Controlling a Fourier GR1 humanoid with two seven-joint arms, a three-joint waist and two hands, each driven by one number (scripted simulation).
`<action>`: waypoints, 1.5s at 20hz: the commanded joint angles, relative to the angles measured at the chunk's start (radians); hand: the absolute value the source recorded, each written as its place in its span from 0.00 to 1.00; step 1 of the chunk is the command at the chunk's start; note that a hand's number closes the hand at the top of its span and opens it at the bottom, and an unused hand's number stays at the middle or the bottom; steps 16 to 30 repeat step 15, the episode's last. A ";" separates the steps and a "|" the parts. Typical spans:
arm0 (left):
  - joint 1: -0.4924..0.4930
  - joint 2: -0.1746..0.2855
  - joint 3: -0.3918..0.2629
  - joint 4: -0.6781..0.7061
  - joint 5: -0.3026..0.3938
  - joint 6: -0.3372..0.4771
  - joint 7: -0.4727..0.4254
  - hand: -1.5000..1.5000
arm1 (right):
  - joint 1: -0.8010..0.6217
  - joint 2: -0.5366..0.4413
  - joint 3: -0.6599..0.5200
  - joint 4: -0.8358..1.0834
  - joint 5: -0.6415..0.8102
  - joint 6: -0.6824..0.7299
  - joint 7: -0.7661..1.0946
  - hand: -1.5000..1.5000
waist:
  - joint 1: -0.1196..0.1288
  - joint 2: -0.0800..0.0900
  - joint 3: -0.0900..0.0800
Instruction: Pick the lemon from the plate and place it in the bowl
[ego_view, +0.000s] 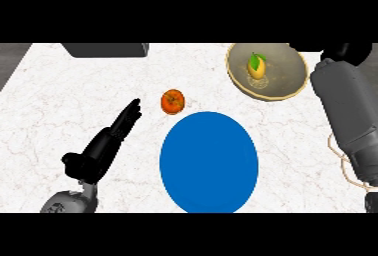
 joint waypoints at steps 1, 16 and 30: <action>-0.006 0.009 0.025 -0.011 -0.005 0.011 0.023 0.50 | 0.141 0.000 -0.018 -0.162 -0.038 -0.064 0.005 0.00 | -0.029 -0.010 0.000; 0.062 0.035 0.053 -0.033 0.015 -0.028 -0.001 0.50 | 0.893 -0.003 -0.050 -1.048 -0.306 0.105 -0.060 0.00 | -0.038 -0.008 -0.001; 0.062 0.035 0.053 -0.033 0.015 -0.028 -0.001 0.50 | 0.893 -0.003 -0.050 -1.048 -0.306 0.105 -0.060 0.00 | -0.038 -0.008 -0.001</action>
